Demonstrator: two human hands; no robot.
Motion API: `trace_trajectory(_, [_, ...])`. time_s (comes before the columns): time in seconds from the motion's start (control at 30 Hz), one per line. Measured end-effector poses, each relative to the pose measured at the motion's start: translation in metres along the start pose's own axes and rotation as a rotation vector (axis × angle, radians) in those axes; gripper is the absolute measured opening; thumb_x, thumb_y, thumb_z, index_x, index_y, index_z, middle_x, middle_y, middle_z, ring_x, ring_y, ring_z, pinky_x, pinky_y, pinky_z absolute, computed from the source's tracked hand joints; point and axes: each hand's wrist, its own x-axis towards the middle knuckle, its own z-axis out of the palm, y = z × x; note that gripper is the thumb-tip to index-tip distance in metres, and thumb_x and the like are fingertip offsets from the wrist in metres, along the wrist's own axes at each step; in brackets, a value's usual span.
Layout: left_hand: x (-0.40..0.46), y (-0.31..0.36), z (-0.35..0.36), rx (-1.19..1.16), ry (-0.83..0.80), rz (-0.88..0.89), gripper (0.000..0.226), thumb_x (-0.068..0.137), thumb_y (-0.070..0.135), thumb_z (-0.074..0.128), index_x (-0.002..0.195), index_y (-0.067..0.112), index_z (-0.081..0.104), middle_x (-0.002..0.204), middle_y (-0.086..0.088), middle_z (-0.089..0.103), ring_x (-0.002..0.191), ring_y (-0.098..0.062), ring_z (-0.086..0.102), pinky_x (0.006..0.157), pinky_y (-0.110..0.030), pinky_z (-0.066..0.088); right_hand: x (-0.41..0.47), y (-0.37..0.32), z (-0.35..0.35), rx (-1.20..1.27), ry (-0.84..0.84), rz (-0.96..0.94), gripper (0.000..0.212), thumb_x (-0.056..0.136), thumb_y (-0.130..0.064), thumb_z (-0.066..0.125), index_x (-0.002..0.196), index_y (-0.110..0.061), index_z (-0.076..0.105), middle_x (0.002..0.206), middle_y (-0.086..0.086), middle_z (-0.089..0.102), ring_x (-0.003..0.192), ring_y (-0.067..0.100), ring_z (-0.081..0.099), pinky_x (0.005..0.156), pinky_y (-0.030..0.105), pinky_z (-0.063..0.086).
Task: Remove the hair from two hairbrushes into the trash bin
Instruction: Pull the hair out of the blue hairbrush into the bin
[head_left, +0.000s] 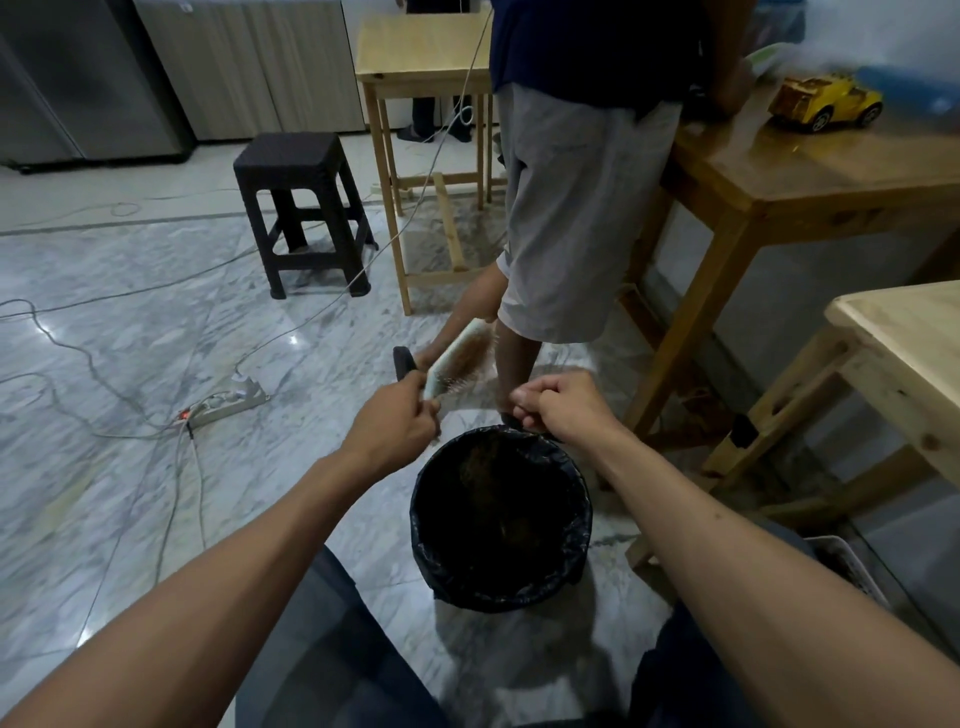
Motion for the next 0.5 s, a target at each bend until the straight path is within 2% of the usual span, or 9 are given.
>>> trace_trajectory(0.1, [0.004,-0.010,-0.004,-0.086,0.060,-0.111,0.009,0.099,0.022,0.049,0.092,0.015,0.048,0.075,-0.002,0.052,0.065,-0.017,0.048,0.053,-0.033,0.031,-0.004,0.010,-0.008,-0.110,0.015,0.045,0.018,0.095,-0.009,0.070,0.080,-0.008,0.078,0.074,0.007,0.077,0.065,0.012,0.069,0.067,0.026,0.061])
trace_trajectory(0.2, [0.004,-0.017,-0.005,-0.070,0.038,-0.110,0.008,0.099,0.025,0.049,0.100,0.017,0.049,0.082,-0.006,0.057,0.068,-0.020,0.050,0.055,-0.033,0.033,-0.003,0.019,-0.013,-0.173,-0.031,0.079,0.016,0.095,-0.018,0.072,0.082,-0.013,0.080,0.083,0.006,0.081,0.073,0.015,0.073,0.082,0.039,0.063])
trace_trajectory(0.3, [-0.001,-0.013,0.001,-0.047,-0.013,-0.033,0.009,0.100,0.024,0.048,0.102,0.016,0.051,0.080,-0.003,0.058,0.068,-0.020,0.051,0.053,-0.032,0.034,-0.002,0.014,-0.010,-0.131,-0.143,0.087,0.022,0.095,-0.040,0.070,0.095,-0.019,0.077,0.104,0.005,0.081,0.095,0.020,0.076,0.088,0.038,0.060])
trace_trajectory(0.33, [-0.003,-0.010,0.003,-0.049,-0.023,-0.008,0.012,0.101,0.024,0.047,0.104,0.014,0.052,0.080,-0.005,0.059,0.069,-0.021,0.053,0.054,-0.033,0.037,-0.002,0.010,-0.007,-0.073,-0.178,0.091,0.027,0.094,-0.047,0.070,0.099,-0.020,0.074,0.108,0.004,0.080,0.096,0.019,0.076,0.087,0.036,0.059])
trace_trajectory(0.4, [-0.006,-0.004,0.007,-0.057,-0.041,0.029,0.015,0.101,0.023,0.048,0.107,0.011,0.054,0.083,-0.009,0.063,0.072,-0.025,0.056,0.061,-0.040,0.043,-0.002,0.002,-0.001,0.010,-0.207,0.068,0.033,0.090,-0.053,0.072,0.101,-0.022,0.072,0.107,0.002,0.080,0.092,0.017,0.077,0.086,0.033,0.060])
trace_trajectory(0.5, [-0.008,0.001,0.010,-0.071,-0.074,0.040,0.015,0.100,0.023,0.050,0.106,0.011,0.054,0.088,-0.014,0.064,0.077,-0.029,0.058,0.070,-0.047,0.048,-0.003,-0.003,0.009,0.041,-0.171,-0.007,0.015,0.094,-0.033,0.075,0.089,-0.018,0.075,0.092,0.002,0.079,0.077,0.015,0.072,0.081,0.031,0.057])
